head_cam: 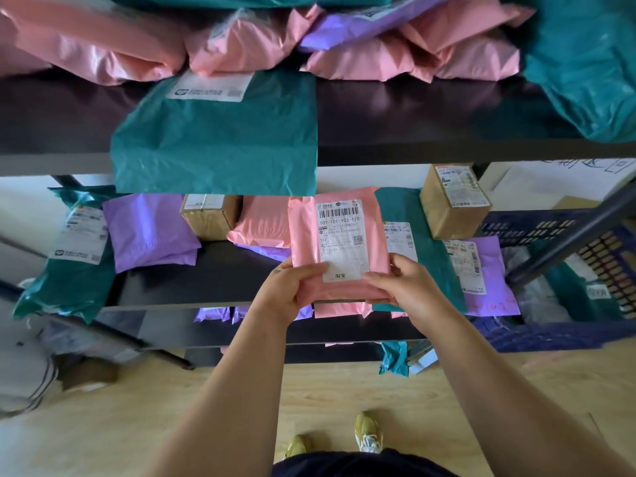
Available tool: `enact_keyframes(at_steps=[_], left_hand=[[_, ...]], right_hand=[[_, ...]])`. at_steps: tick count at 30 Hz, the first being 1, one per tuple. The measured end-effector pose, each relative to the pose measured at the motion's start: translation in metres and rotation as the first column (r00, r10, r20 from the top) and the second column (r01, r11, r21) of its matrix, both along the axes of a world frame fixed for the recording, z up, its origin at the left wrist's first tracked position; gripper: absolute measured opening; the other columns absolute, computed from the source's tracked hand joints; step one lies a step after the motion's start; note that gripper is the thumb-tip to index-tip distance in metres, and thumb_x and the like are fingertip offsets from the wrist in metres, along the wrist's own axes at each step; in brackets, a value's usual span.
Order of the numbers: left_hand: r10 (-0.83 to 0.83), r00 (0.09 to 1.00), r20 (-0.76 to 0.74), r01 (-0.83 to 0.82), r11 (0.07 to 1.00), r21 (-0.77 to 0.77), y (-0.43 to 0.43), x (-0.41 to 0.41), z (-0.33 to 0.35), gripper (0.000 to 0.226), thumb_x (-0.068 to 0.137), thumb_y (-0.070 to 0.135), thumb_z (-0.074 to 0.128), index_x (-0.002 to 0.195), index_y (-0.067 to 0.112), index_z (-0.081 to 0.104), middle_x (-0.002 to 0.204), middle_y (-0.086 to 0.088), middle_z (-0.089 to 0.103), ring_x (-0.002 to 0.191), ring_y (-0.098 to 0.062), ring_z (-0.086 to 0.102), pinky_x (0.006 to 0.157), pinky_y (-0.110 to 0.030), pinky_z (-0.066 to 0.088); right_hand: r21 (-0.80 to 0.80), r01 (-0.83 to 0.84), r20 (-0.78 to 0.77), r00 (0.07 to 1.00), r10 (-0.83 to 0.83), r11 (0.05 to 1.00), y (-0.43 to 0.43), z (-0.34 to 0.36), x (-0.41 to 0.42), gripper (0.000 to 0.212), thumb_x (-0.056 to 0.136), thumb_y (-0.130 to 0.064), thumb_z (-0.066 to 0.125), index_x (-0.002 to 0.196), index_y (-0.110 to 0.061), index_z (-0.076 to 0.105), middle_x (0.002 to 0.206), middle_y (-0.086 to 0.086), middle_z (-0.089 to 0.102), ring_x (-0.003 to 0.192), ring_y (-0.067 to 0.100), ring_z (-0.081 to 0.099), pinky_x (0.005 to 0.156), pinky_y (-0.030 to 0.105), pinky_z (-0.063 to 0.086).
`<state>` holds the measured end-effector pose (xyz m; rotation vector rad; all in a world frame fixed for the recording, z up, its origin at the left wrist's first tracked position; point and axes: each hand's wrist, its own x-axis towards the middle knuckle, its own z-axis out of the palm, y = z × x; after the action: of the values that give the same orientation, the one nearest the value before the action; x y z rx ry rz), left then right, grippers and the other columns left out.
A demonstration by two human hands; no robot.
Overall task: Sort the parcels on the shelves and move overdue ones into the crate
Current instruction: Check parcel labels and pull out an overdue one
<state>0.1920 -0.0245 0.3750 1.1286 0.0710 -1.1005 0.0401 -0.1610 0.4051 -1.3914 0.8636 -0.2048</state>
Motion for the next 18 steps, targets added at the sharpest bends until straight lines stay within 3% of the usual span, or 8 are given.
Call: enact_keyframes(at_steps=[4, 10, 15, 18], left_hand=[[-0.021, 1.0, 0.022, 0.021, 1.0, 0.013, -0.001, 0.0, -0.001, 0.041, 0.08, -0.003, 0.07, 0.121, -0.004, 0.063, 0.116, -0.02, 0.069, 0.108, -0.035, 0.067, 0.092, -0.041, 0.056], [-0.004, 1.0, 0.002, 0.004, 1.0, 0.021, -0.004, -0.001, -0.005, 0.039, 0.081, -0.004, 0.07, 0.119, -0.005, 0.063, 0.114, -0.021, 0.07, 0.106, -0.035, 0.068, 0.081, -0.035, 0.06], [-0.007, 1.0, 0.018, 0.006, 0.998, 0.07, -0.008, -0.003, -0.009, 0.039, 0.08, -0.003, 0.071, 0.118, -0.002, 0.064, 0.111, -0.018, 0.072, 0.104, -0.033, 0.069, 0.083, -0.035, 0.059], [0.019, 1.0, 0.025, -0.022, 0.994, 0.109, -0.014, -0.006, -0.011, 0.032, 0.081, -0.002, 0.071, 0.113, 0.001, 0.067, 0.107, -0.015, 0.074, 0.099, -0.031, 0.071, 0.079, -0.034, 0.059]], right_hand=[[-0.052, 0.002, -0.035, 0.999, -0.004, 0.999, 0.002, 0.001, -0.001, 0.031, 0.085, -0.01, 0.074, 0.113, -0.015, 0.062, 0.106, 0.0, 0.07, 0.083, 0.013, 0.073, 0.058, 0.019, 0.056], [-0.072, 0.011, -0.057, 0.998, -0.015, 0.997, 0.001, -0.004, -0.003, 0.03, 0.085, -0.014, 0.075, 0.113, -0.015, 0.063, 0.102, 0.001, 0.071, 0.073, 0.005, 0.073, 0.057, 0.017, 0.055], [0.081, 0.075, -0.029, 0.997, -0.072, 0.994, 0.0, -0.013, -0.006, 0.03, 0.085, -0.011, 0.075, 0.112, -0.007, 0.063, 0.109, 0.011, 0.069, 0.089, 0.023, 0.074, 0.075, 0.04, 0.062], [0.196, 0.091, -0.022, 0.996, -0.089, 0.976, -0.002, -0.017, -0.012, 0.037, 0.086, -0.017, 0.075, 0.118, -0.008, 0.06, 0.11, 0.015, 0.069, 0.091, 0.03, 0.073, 0.079, 0.044, 0.061]])
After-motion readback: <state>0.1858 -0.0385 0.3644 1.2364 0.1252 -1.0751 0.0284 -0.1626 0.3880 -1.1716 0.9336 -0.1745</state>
